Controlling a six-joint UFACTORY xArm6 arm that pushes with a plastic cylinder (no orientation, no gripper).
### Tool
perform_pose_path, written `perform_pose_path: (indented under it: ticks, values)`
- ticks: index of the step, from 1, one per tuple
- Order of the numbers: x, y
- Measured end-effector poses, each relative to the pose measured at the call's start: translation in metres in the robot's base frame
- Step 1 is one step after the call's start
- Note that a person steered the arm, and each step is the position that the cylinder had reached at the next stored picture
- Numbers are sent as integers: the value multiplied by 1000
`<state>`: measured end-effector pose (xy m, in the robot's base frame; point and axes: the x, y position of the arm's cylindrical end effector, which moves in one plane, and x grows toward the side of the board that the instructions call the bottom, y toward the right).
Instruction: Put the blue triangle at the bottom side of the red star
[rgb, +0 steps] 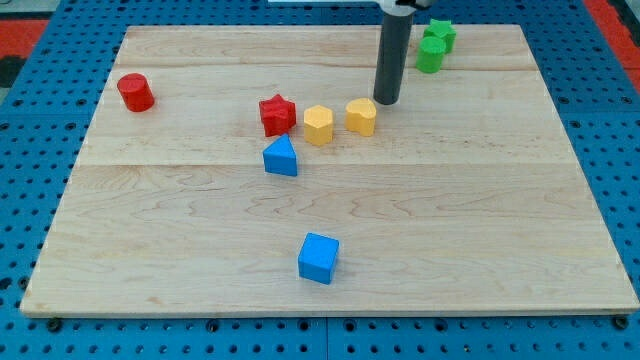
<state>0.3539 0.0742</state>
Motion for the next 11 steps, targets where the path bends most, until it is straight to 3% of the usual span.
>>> perform_pose_path:
  ticks: [1, 3, 4, 5, 6, 7, 8, 9, 10, 11]
  values:
    - [40, -18]
    - [81, -11]
    - [151, -40]
    - [153, -109]
    - [125, -156]
    - [111, -166]
    - [111, -123]
    - [86, -125]
    - [89, -124]
    - [185, -126]
